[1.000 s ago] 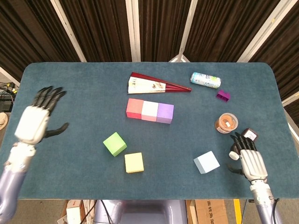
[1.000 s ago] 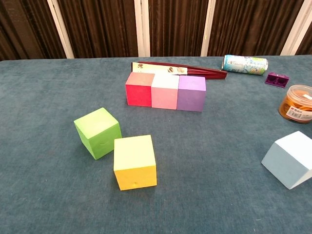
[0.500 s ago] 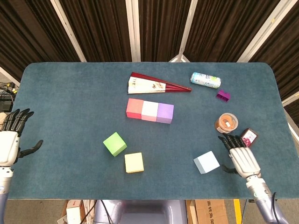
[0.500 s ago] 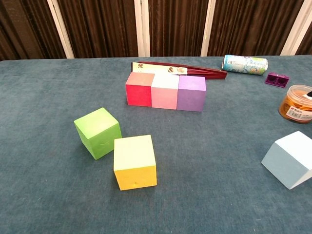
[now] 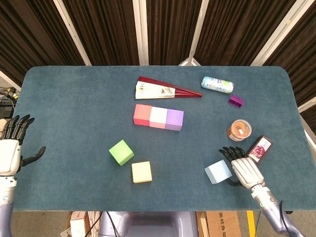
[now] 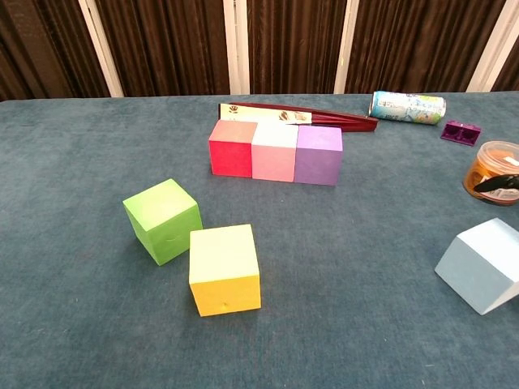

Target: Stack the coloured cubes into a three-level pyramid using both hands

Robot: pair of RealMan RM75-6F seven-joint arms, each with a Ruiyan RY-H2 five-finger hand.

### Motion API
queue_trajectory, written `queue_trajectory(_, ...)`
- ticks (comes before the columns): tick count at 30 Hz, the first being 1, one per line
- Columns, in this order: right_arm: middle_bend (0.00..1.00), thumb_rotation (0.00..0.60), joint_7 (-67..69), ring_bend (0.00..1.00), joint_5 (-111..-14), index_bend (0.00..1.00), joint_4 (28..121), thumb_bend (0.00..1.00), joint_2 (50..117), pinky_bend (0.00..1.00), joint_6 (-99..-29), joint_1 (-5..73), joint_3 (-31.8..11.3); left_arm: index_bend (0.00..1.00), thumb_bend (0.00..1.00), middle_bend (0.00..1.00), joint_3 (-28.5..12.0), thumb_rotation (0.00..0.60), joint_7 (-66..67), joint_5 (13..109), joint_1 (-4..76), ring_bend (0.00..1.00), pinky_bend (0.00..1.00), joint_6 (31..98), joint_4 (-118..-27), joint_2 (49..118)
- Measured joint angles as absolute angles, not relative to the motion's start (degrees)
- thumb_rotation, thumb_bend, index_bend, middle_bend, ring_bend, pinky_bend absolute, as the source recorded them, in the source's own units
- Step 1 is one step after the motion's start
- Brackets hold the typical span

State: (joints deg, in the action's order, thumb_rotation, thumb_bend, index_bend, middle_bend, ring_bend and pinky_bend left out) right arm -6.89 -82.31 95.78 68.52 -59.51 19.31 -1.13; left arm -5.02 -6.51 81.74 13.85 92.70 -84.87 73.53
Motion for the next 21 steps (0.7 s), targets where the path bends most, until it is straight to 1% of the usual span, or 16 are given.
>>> queue_trajectory(4,0.15,0.600,-7.53,0.00,-82.08,0.11,96.08,0.27,68.67,0.00,-58.99,19.81,-1.07,0.13,0.30,0.09,-5.61,0.600,-5.96,81.26,13.67,0.00,0.00,92.19,-84.74,73.94)
queue_trajectory(10,0.20,0.600,-8.25,0.02,-80.89,0.17,97.10,0.27,69.54,0.00,-59.12,20.05,-1.13,0.14,0.30,0.09,-6.35,0.600,-5.85,80.51,13.81,0.00,0.00,90.29,-84.65,74.47)
queue_trajectory(19,0.20,0.600,-10.10,0.02,-78.34,0.18,99.56,0.27,67.54,0.00,-58.12,20.17,-0.57,0.14,0.30,0.09,-7.43,0.600,-5.43,79.85,13.57,0.00,0.00,89.23,-84.41,74.91)
queue_trajectory(21,0.20,0.600,-11.03,0.02,-77.22,0.16,100.24,0.27,66.93,0.00,-57.79,20.22,-0.45,0.14,0.30,0.09,-7.64,0.600,-5.34,79.76,13.49,0.00,0.00,89.13,-84.35,75.01)
